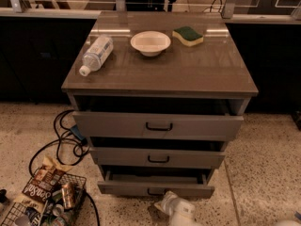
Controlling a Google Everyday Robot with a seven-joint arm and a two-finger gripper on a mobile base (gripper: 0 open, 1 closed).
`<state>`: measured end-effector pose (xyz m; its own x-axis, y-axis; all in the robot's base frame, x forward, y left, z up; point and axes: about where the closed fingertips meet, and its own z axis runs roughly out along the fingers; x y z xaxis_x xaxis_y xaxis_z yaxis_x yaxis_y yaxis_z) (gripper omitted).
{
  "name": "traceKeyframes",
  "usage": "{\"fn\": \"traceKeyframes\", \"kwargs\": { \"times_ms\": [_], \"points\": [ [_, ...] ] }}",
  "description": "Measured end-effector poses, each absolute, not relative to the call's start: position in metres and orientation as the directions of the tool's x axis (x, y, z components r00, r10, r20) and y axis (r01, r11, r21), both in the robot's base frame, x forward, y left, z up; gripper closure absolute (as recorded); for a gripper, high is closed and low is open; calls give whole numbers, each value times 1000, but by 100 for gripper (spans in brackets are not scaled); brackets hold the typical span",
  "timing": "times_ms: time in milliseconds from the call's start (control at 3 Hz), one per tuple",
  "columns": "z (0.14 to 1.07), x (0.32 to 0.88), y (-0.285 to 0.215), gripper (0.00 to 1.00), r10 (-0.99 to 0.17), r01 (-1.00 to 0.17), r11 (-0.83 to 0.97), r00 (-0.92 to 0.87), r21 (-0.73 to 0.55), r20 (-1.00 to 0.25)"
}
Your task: Close bottom drawer
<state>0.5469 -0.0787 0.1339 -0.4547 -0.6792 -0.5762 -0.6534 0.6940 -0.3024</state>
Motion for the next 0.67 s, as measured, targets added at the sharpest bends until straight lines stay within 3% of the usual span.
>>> {"fn": "traceKeyframes", "kwargs": {
  "times_ms": [333,667],
  "points": [
    [134,542,-77,0,-679,-653,694,-455,-302,-576],
    [134,542,-77,0,-679,-653,694,-455,-302,-576]
  ]
}}
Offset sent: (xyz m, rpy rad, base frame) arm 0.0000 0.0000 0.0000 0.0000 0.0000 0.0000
